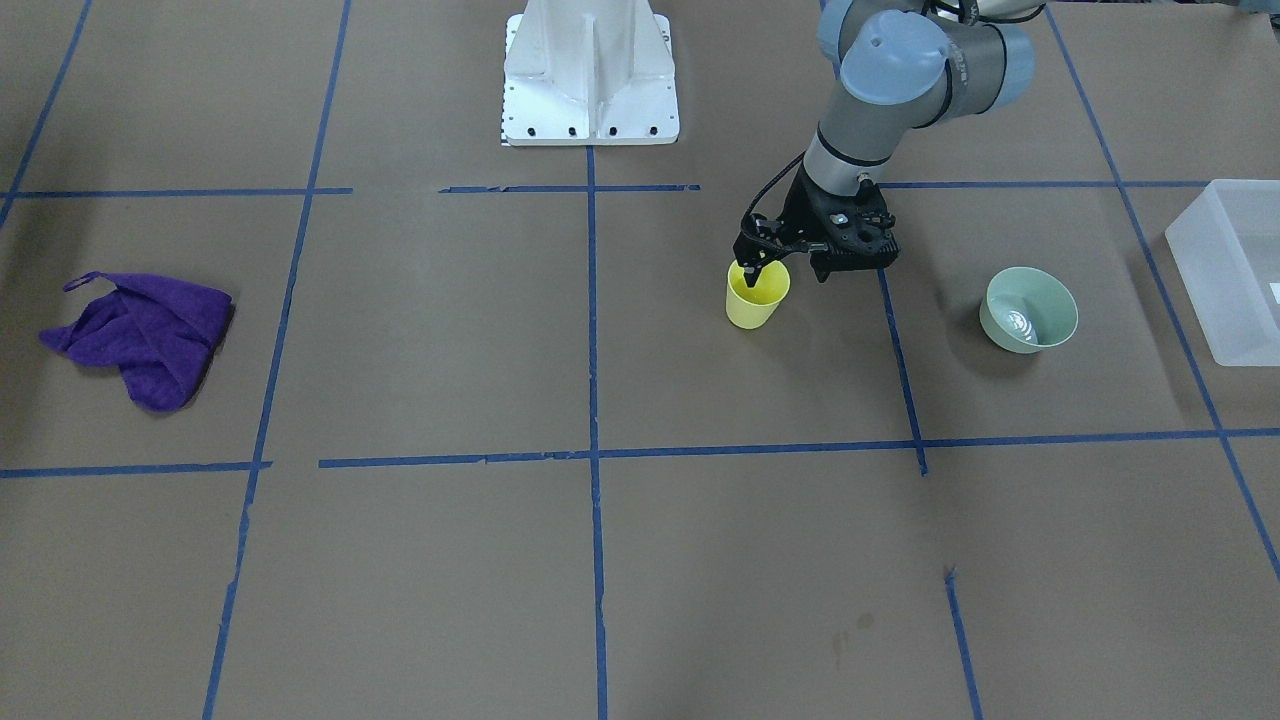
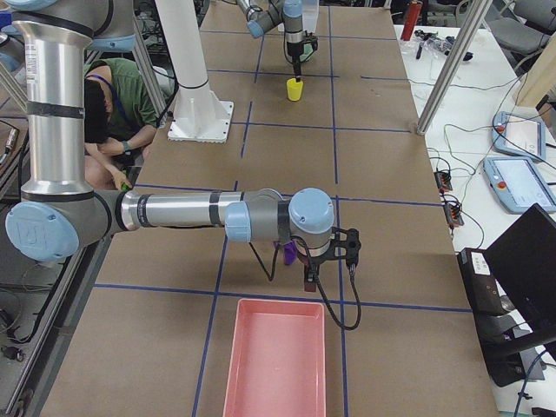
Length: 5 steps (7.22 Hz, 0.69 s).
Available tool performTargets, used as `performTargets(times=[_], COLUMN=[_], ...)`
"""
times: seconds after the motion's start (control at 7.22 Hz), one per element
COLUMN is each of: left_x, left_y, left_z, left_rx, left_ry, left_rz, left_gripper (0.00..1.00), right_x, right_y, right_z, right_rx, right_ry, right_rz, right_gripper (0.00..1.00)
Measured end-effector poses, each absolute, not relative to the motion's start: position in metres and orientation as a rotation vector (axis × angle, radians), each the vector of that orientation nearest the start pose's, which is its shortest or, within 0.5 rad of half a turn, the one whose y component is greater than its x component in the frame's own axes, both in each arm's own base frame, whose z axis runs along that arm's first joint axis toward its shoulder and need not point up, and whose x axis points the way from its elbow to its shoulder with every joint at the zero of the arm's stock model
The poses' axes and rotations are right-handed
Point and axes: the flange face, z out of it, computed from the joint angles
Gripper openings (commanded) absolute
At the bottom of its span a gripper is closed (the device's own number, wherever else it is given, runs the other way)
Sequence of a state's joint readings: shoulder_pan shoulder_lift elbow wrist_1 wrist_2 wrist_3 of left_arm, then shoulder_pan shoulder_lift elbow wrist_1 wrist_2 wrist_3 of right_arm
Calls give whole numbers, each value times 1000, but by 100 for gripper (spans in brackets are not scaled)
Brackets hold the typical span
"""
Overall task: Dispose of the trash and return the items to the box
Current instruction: 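Lower the left gripper onto the yellow cup rim and close, then lift the yellow cup with the left gripper while the right grasps the purple cloth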
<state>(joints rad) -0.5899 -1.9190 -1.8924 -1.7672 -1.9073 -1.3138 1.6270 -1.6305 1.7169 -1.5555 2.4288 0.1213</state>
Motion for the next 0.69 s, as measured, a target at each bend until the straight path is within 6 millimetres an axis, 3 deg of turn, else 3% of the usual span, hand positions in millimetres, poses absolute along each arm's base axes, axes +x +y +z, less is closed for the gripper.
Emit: performTargets(times=[0.28,0.42,0.55,0.69], left_x=[444,450,454,455], left_y=[-405,-404,-403,-402], left_z=[314,321,325,326], left_rx=[48,38,32,31], left_ry=[891,879,871,870], left_rz=[-151,-145,-142,-142], left_gripper=[99,69,15,0], right_x=[84,83,81,77], right_y=[-469,-469,-470,-470], right_z=[602,594,583,576], right_rx=[74,79,85,86], right_ry=[-866,-870,-873,-875], right_rz=[122,131,146,148], right_gripper=[100,100,100,100])
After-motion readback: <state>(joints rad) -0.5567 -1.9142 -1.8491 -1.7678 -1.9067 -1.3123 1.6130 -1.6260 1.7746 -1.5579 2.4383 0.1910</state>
